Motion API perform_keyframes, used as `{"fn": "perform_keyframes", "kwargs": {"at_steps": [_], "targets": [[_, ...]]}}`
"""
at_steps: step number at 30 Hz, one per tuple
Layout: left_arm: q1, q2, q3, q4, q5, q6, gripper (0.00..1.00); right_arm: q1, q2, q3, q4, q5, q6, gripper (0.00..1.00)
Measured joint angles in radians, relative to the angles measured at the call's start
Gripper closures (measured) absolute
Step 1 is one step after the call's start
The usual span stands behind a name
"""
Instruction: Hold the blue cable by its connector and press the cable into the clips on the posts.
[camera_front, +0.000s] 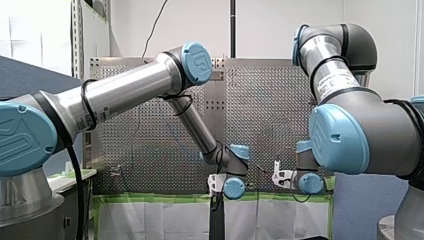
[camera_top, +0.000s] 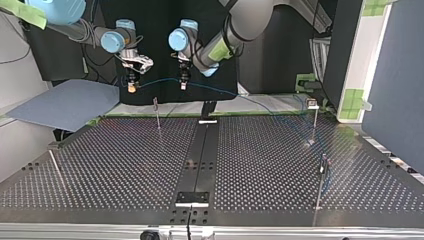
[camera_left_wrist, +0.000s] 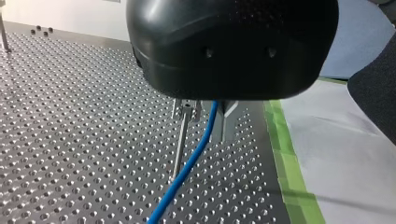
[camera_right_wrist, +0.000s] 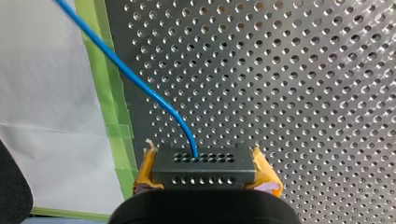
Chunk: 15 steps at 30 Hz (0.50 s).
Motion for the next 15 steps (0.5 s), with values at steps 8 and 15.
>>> {"fn": "perform_keyframes", "kwargs": {"at_steps": [8, 15], "targets": [[0.025, -0.001, 0.027, -0.011, 0.028, 0.000, 1.00, -0.006, 0.000, -0.024, 0.005, -0.026, 0.012, 1.00], [0.053, -0.005, 0.064, -0.049, 0.050, 0.000, 1.00, -0.014, 0.000, -0.053, 0.014, -0.034, 0.035, 1.00]]}}
